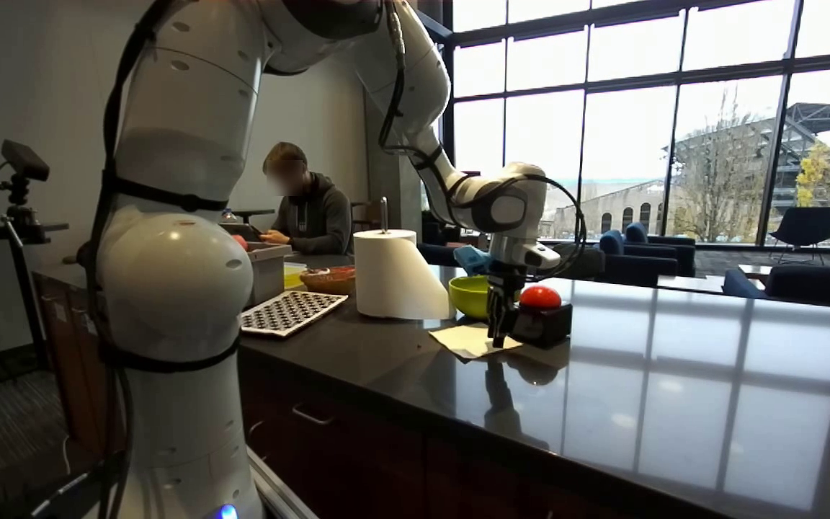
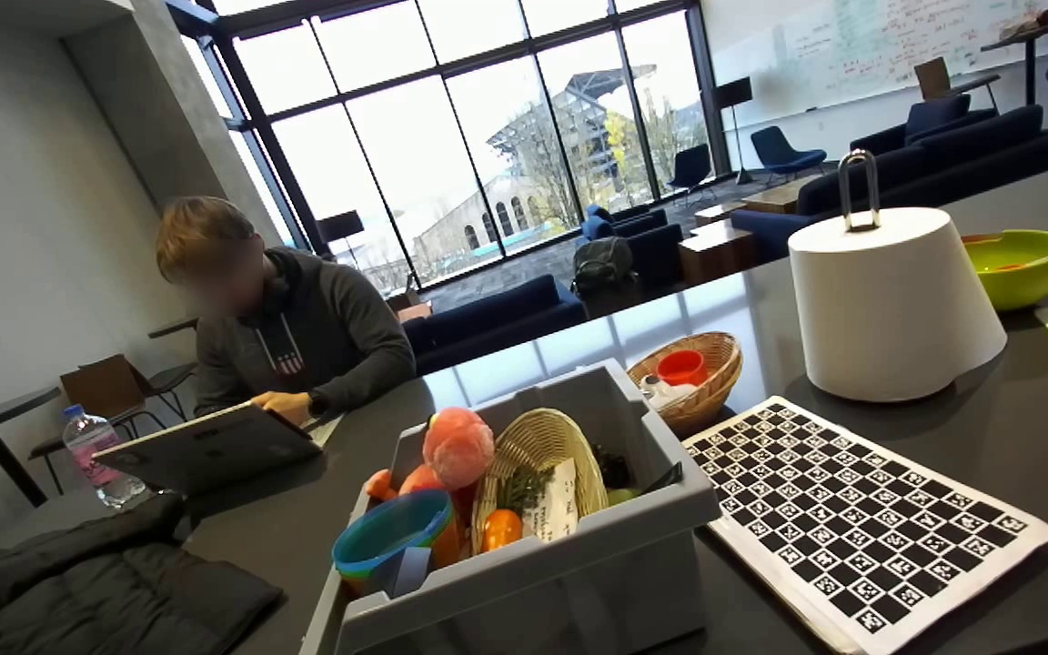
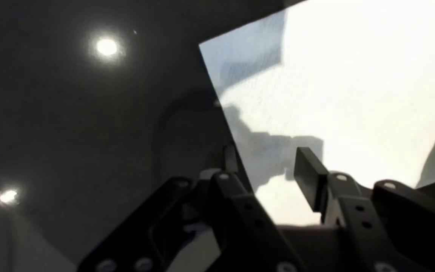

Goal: Use the napkin to wipe the counter.

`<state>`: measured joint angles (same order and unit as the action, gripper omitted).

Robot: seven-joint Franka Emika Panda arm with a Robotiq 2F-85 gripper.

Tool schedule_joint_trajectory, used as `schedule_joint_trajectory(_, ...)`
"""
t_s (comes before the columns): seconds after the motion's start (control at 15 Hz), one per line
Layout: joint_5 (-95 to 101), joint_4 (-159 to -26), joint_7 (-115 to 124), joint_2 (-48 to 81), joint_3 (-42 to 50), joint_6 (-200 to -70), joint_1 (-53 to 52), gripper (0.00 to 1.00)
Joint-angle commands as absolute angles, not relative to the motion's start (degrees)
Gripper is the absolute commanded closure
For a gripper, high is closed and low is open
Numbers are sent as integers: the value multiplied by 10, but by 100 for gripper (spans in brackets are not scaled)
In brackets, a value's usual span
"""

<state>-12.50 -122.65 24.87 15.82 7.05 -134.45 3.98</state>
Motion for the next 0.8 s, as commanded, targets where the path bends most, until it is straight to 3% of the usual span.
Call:
schedule_joint_trajectory(0.0,-106,-1259,243,113,64,-1329,24,24)
schedule_joint_trajectory(0.27,-100,-1274,232,91,53,-1327,12,1)
schedule_joint_trajectory(0.73,-131,-1271,191,110,49,-1350,26,0)
